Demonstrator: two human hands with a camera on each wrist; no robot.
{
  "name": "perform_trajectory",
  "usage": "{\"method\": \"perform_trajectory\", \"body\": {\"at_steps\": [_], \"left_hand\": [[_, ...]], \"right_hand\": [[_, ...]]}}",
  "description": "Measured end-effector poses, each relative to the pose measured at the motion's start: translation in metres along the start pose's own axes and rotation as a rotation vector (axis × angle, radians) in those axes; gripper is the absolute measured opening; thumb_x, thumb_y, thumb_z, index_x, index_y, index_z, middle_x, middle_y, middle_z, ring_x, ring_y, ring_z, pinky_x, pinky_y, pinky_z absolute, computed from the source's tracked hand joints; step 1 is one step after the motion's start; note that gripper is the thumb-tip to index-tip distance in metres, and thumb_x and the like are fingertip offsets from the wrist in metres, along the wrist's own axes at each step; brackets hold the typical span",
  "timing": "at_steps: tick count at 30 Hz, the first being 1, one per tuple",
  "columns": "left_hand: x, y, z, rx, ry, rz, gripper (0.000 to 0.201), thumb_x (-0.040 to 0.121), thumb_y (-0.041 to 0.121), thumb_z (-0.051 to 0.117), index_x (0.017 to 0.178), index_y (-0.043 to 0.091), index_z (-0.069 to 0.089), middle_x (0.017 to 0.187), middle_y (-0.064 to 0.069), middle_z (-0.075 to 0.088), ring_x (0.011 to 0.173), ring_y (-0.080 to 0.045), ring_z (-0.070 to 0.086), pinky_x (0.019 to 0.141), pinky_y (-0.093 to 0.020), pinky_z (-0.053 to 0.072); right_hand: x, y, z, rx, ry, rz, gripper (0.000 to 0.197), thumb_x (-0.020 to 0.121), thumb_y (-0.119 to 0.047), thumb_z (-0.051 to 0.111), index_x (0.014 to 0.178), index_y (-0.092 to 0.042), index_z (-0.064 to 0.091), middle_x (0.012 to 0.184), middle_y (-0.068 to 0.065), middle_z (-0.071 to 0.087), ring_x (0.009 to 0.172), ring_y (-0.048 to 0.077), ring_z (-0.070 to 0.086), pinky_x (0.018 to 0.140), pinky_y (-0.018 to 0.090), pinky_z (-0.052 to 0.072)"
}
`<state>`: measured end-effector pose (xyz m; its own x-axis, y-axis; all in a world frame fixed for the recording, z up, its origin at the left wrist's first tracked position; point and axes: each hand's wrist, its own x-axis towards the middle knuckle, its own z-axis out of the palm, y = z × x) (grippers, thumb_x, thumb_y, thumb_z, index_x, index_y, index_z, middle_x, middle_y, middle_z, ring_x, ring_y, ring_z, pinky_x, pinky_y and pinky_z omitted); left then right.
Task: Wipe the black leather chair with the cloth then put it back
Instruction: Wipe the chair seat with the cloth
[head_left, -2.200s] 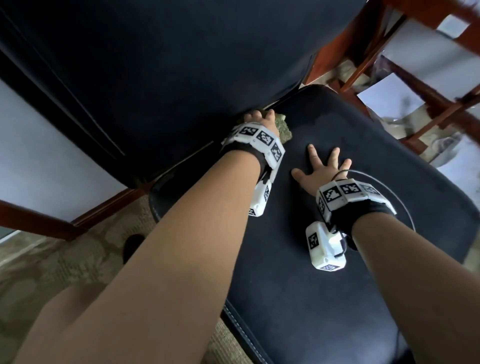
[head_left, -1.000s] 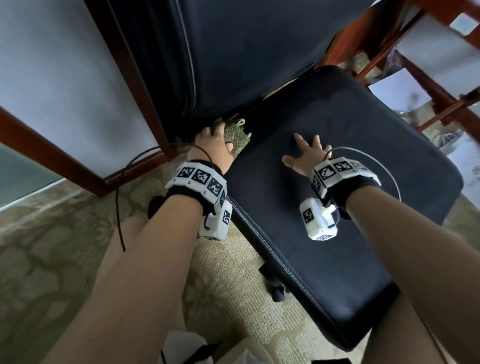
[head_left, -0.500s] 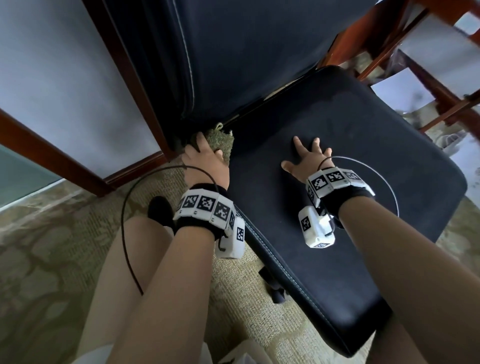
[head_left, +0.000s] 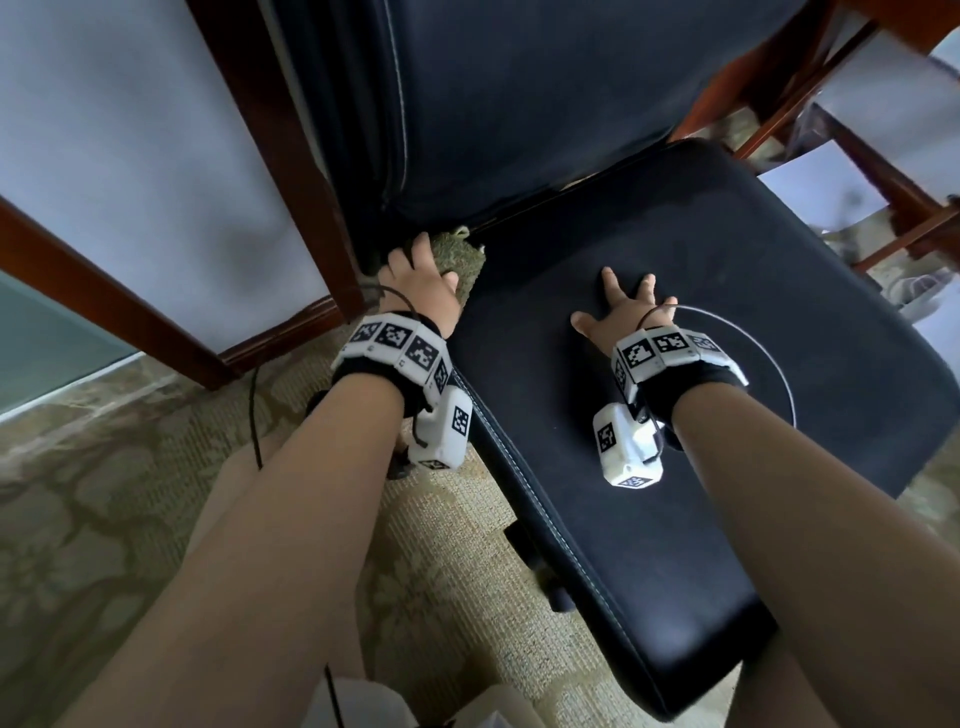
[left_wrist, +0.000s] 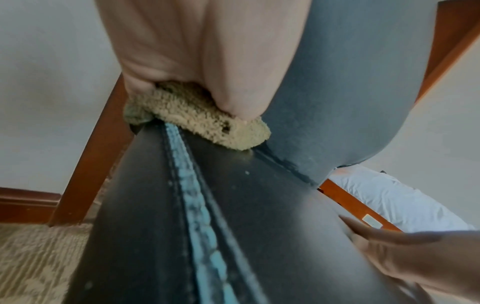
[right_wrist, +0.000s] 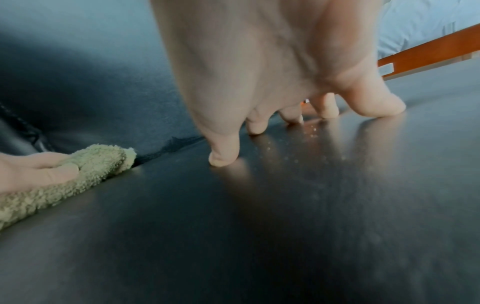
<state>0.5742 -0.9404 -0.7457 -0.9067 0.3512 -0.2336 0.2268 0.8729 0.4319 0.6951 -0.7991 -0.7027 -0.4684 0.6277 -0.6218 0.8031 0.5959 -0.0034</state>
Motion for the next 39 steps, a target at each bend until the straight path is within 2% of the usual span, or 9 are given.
{"method": "perform_trajectory", "body": {"at_steps": [2, 6, 12, 18, 25, 30, 33, 36, 39], "left_hand": [[0.012, 0.003, 0.0, -0.027, -0.012, 0.024, 0.055, 0.099, 0.027, 0.037, 0.148, 0.019, 0.015, 0.148, -0.014, 0.019, 0.132, -0.032, 0.025, 0.105, -0.043, 0.025], [0.034, 0.007, -0.003, -0.029, -0.043, 0.087, 0.053, 0.099, 0.027, 0.035, 0.148, 0.018, 0.016, 0.148, -0.016, 0.02, 0.133, -0.035, 0.024, 0.108, -0.043, 0.021], [0.056, 0.01, -0.012, -0.11, -0.093, 0.158, 0.053, 0.1, 0.026, 0.038, 0.148, 0.017, 0.018, 0.147, -0.017, 0.024, 0.133, -0.034, 0.027, 0.107, -0.039, 0.022], [0.056, 0.012, -0.011, -0.156, -0.113, 0.216, 0.054, 0.099, 0.024, 0.039, 0.148, 0.017, 0.018, 0.149, -0.016, 0.021, 0.134, -0.032, 0.027, 0.107, -0.039, 0.028], [0.026, 0.021, 0.012, -0.233, -0.123, 0.186, 0.059, 0.098, 0.021, 0.04, 0.149, 0.02, 0.011, 0.152, -0.013, 0.012, 0.138, -0.029, 0.019, 0.11, -0.035, 0.019], [0.037, 0.04, 0.019, -0.174, -0.144, 0.292, 0.059, 0.099, 0.021, 0.04, 0.15, 0.018, 0.011, 0.155, -0.012, 0.007, 0.142, -0.027, 0.011, 0.113, -0.035, 0.015], [0.068, 0.051, 0.012, -0.128, -0.156, 0.302, 0.056, 0.099, 0.021, 0.038, 0.149, 0.016, 0.014, 0.154, -0.013, 0.012, 0.139, -0.029, 0.019, 0.11, -0.036, 0.02], [0.093, 0.064, 0.007, -0.095, -0.137, 0.294, 0.055, 0.099, 0.021, 0.038, 0.149, 0.015, 0.015, 0.154, -0.013, 0.016, 0.138, -0.03, 0.022, 0.109, -0.037, 0.023], [0.111, 0.072, 0.007, -0.079, -0.117, 0.27, 0.055, 0.099, 0.022, 0.037, 0.149, 0.016, 0.014, 0.153, -0.013, 0.017, 0.138, -0.029, 0.024, 0.108, -0.038, 0.024]], "right_hand": [[-0.007, -0.004, -0.007, -0.079, -0.02, -0.008, 0.06, 0.097, -0.047, 0.034, 0.147, -0.036, 0.002, 0.155, 0.01, -0.015, 0.139, 0.045, -0.009, 0.114, 0.052, 0.004], [-0.014, -0.012, -0.015, -0.196, -0.035, -0.014, 0.057, 0.101, -0.03, 0.036, 0.149, -0.029, 0.005, 0.155, 0.008, -0.017, 0.14, 0.044, -0.008, 0.113, 0.055, 0.008], [-0.008, -0.017, -0.023, -0.193, -0.017, 0.01, 0.065, 0.098, -0.028, 0.045, 0.149, -0.027, 0.004, 0.155, 0.011, -0.016, 0.139, 0.045, -0.005, 0.113, 0.056, 0.01], [0.005, -0.017, -0.031, -0.209, 0.002, 0.047, 0.06, 0.1, -0.028, 0.041, 0.149, -0.028, 0.007, 0.155, 0.011, -0.013, 0.14, 0.043, -0.004, 0.113, 0.054, 0.011], [0.036, -0.008, -0.037, -0.205, 0.082, 0.059, 0.059, 0.098, -0.033, 0.042, 0.148, -0.034, 0.009, 0.154, 0.02, -0.009, 0.138, 0.049, 0.005, 0.11, 0.057, 0.016], [0.047, 0.0, -0.051, -0.215, 0.123, 0.04, 0.061, 0.099, -0.022, 0.043, 0.149, -0.024, 0.009, 0.155, 0.016, -0.007, 0.14, 0.045, 0.002, 0.111, 0.055, 0.014], [0.065, 0.004, -0.053, -0.176, 0.109, 0.057, 0.064, 0.098, -0.03, 0.043, 0.149, -0.025, 0.004, 0.155, 0.018, -0.008, 0.14, 0.046, 0.001, 0.111, 0.054, 0.01], [0.085, 0.007, -0.06, 0.029, 0.115, 0.165, 0.082, 0.087, -0.061, 0.043, 0.148, -0.031, -0.003, 0.155, 0.019, -0.006, 0.141, 0.041, 0.002, 0.113, 0.049, 0.005], [0.094, 0.015, -0.069, 0.09, 0.058, 0.138, 0.095, 0.082, -0.058, 0.055, 0.148, -0.027, -0.006, 0.155, 0.017, 0.003, 0.143, 0.034, 0.007, 0.115, 0.041, 0.008]]}}
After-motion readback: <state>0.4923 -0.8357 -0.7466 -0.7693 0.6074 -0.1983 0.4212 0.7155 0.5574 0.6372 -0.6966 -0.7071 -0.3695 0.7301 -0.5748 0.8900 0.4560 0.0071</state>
